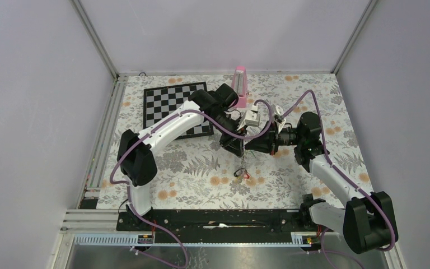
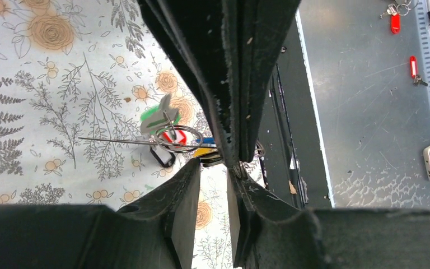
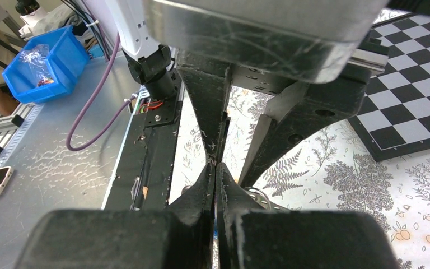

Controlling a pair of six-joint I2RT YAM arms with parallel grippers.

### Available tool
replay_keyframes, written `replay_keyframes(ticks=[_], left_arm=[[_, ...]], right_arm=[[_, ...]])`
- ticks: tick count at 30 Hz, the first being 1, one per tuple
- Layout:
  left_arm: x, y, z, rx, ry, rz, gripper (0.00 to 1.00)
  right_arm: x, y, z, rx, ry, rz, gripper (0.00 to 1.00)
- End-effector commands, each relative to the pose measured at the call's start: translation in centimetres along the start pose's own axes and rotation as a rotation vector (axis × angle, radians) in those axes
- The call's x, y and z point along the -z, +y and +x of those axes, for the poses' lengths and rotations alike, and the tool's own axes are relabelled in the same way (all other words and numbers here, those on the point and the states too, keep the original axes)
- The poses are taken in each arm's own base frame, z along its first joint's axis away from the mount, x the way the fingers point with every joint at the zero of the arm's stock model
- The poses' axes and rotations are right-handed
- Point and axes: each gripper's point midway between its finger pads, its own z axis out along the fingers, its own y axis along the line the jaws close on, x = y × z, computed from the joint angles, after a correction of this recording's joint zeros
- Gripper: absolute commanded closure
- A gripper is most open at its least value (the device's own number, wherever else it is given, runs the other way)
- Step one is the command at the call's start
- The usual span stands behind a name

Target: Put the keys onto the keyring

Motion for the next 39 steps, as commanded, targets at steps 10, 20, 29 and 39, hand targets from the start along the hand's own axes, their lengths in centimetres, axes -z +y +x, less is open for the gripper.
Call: replay_keyframes(ticks=[10,20,29,39], left_arm=[[4.2,0.6,-5.3,-0.201,-0.172,-0.208,0.58],[4.1,-1.1,-4.9,-0.240,-0.207,-0.168,0.53],[3.5,-1.4,-4.6,-0.214,-0.218,-0.130,0.56],[3.2,-1.1,-4.3,-0.181,-0.211,-0.129,0.76]], right_arm=[[-0.3,-0.6,-2.9,0.132,-0.047,0.046,1.00],[-0.3,-1.2,-3.2,0.111,-0.060,0.086,1.00],[-0.2,-1.7,-3.2,0.106,-0.062,0.105,1.00],[-0.1,-1.9,-3.3,0.104,-0.063,0.118,1.00]])
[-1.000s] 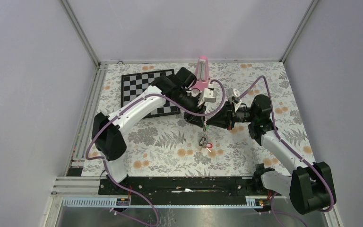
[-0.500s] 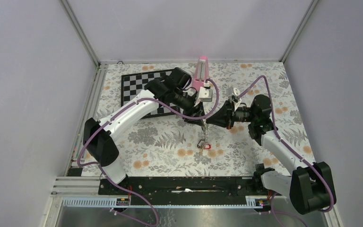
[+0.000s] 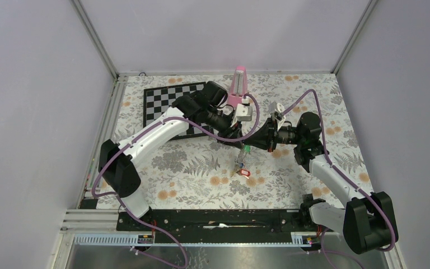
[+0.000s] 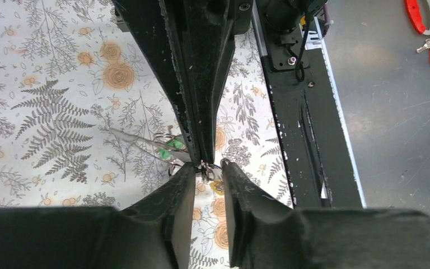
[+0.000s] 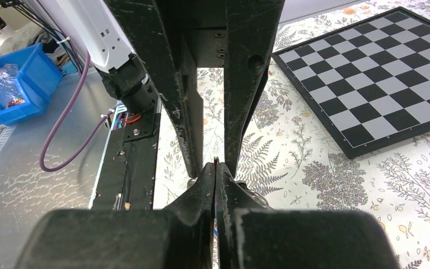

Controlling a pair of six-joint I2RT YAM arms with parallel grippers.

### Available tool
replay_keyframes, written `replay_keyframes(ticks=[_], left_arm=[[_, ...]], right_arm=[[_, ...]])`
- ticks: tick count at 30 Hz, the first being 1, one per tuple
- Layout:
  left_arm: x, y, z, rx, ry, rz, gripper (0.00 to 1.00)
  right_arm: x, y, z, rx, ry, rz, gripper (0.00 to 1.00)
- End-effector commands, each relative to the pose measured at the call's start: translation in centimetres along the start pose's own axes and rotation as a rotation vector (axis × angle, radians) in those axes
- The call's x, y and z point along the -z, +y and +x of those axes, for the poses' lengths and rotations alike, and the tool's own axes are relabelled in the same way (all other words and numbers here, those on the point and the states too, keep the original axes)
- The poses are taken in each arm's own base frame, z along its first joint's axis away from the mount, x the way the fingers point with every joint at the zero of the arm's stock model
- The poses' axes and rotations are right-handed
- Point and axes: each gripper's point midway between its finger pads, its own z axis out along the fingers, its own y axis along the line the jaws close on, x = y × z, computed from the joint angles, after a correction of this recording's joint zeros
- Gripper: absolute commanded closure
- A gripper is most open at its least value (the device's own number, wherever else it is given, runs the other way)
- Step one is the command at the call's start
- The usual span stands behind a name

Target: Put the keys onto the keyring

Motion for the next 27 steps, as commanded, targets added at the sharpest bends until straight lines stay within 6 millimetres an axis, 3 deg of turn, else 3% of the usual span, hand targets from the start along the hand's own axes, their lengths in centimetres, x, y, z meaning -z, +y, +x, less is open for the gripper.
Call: replay_keyframes(ticks=[1,5,10,16,27], left_arm=[[0.4,-0.8,-1.8,-0.046,-0.055,0.020,0.79],[0.4,-0.7,-1.9,-0.049,-0.054,0.015,0.92],[0.7,-0.4,-1.9,-0.062,-0.045,-0.013,0.99],[2.0,0.1,-2.3,-0.100,-0.003,-0.096,1.00],[2.9,0.4,-1.3,-0.169,0.305,-0.231,1.00]], right_arm=[[-0.2,0.0,-2.5,0.094,-0.036,0.009,1.00],[-0.1,-0.1,-2.4,0.091,-0.034,0.013,1.00],[0.0,-0.3,-2.4,0.095,-0.031,0.019,1.00],[0.1,-1.1,-1.8,0.103,-0.013,0.049,1.00],[0.1,-1.1,-1.7,0.113,-0.006,0.048,0.69]])
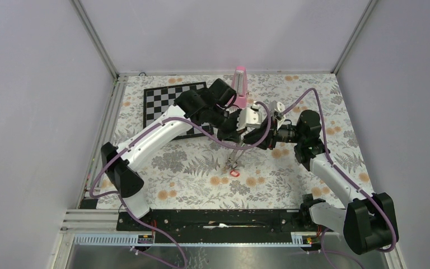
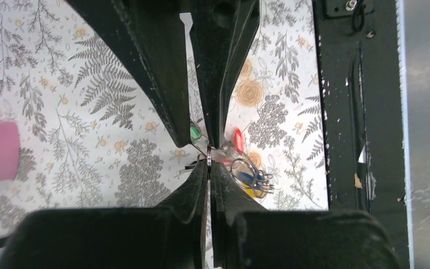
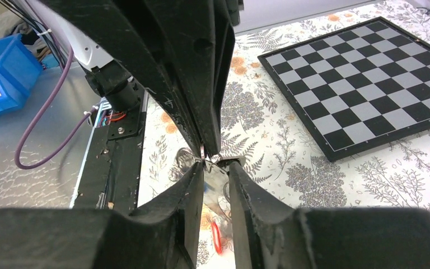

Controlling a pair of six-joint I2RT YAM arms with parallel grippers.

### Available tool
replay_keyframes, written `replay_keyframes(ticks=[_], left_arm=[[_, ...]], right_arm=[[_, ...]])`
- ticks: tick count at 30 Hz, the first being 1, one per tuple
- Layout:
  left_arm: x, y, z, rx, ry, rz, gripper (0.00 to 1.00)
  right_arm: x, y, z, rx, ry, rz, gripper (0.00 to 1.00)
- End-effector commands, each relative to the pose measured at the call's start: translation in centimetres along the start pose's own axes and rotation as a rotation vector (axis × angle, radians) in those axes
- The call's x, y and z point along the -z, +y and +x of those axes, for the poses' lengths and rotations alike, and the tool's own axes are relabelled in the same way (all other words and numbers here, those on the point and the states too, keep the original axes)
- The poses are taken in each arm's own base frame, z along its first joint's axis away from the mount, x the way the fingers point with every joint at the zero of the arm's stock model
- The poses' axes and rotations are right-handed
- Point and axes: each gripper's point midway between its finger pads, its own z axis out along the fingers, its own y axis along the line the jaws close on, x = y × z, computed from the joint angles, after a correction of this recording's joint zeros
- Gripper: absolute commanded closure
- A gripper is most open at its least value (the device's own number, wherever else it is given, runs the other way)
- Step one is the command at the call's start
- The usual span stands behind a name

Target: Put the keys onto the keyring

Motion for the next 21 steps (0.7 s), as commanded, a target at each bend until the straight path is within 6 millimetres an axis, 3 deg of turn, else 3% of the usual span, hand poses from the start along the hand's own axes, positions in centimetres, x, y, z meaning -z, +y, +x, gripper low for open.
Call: replay_keyframes(ticks=[1,11,21], left_arm=[[1.6,0.3,-0.6,-0.070,0.098,-0.065,1.00],[1.5,0.5,-0.6,-0.134,0.248,-0.130,0.98],[1.3,0.6,-1.1,-0.158,0.275,-0.152,1.00]], right_arm=[[0.1,-0.4,-1.1,0.053,-0.013,0.018,0.68],[0.1,0.7,-1.0,0.042,-0.030,-0.043,0.56],[0.0,1.0,-0.6,0.031,-0.045,-0.064,0.57]])
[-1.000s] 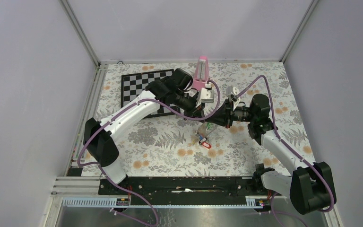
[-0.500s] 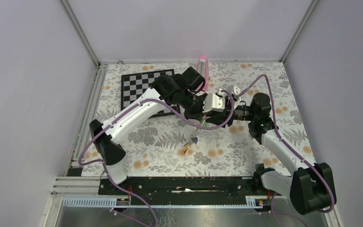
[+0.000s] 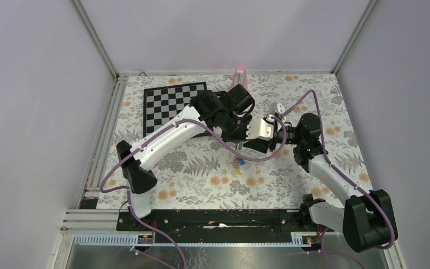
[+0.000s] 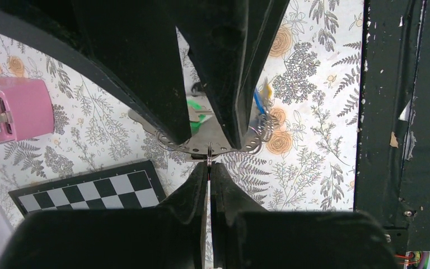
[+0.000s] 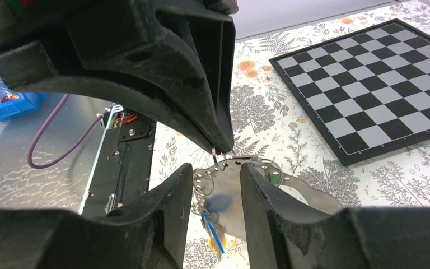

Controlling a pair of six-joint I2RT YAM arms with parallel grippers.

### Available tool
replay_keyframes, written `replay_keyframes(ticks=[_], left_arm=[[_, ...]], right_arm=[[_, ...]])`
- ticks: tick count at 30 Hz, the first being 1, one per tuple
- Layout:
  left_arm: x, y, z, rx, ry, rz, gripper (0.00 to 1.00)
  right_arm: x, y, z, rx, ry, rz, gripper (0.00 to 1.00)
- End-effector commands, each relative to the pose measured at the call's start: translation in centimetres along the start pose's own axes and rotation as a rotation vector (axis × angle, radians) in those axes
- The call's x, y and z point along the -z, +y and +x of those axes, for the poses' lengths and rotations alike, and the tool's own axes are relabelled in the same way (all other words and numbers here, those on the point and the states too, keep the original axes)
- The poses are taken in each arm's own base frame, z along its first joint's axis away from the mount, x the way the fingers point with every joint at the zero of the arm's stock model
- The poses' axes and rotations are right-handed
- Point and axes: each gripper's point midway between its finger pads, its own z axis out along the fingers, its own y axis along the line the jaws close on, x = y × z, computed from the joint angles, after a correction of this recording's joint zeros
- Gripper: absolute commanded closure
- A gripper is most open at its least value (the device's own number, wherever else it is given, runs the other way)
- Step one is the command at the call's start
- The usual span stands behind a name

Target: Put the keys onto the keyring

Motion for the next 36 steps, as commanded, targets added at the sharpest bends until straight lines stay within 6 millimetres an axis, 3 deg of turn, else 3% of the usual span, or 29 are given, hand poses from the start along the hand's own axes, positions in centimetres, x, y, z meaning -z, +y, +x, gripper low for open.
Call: replay_keyframes(ticks=[1,21,29,33,36], left_arm=[[1.7,0.9,-1.5,-0.034,-0.038,-0.061,1.00],[1.2,0.7,-2.9,-0.020,-0.097,-0.039,1.00],[1.2,0.5,-2.6,-0.018,-0.099,-0.038,1.00],[1.0,0.4,-2.2,-0.016,-0.090,-0.038,1.00],[1.0,0.5,-1.9,-0.012,-0.086,-0.044,1.00]], right_arm=[[0.0,0.4,-0.8,0.044,-0.023,-0.032,0.57],[-0.9,0.9,0.2,0.012,-0.010,-0.066,0.66],[-1.0,0.9,-0.2,0.017,-0.015,-0.064,0.85],[-1.0,0.9,-0.3,0.026,-0.017,-0.059,1.00],[-1.0,0.9,-0.4,0.031,-0.016,-0.056,1.00]])
